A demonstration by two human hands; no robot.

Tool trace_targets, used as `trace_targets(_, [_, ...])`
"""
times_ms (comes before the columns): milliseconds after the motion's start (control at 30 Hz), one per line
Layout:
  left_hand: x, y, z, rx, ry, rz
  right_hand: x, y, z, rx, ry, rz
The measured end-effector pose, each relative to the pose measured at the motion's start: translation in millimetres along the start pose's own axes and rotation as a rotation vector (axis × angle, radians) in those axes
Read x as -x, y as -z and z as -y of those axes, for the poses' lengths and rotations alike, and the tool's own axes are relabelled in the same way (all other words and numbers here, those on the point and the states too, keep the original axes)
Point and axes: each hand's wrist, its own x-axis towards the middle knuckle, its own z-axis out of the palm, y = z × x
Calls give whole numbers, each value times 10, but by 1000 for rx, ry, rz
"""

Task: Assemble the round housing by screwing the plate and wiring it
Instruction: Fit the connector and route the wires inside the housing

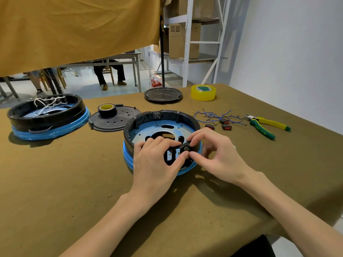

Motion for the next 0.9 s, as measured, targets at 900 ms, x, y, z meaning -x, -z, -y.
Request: trace_targets(900, [-35, -6, -21, 35, 17, -36, -273, 132, -52, -190, -208, 200])
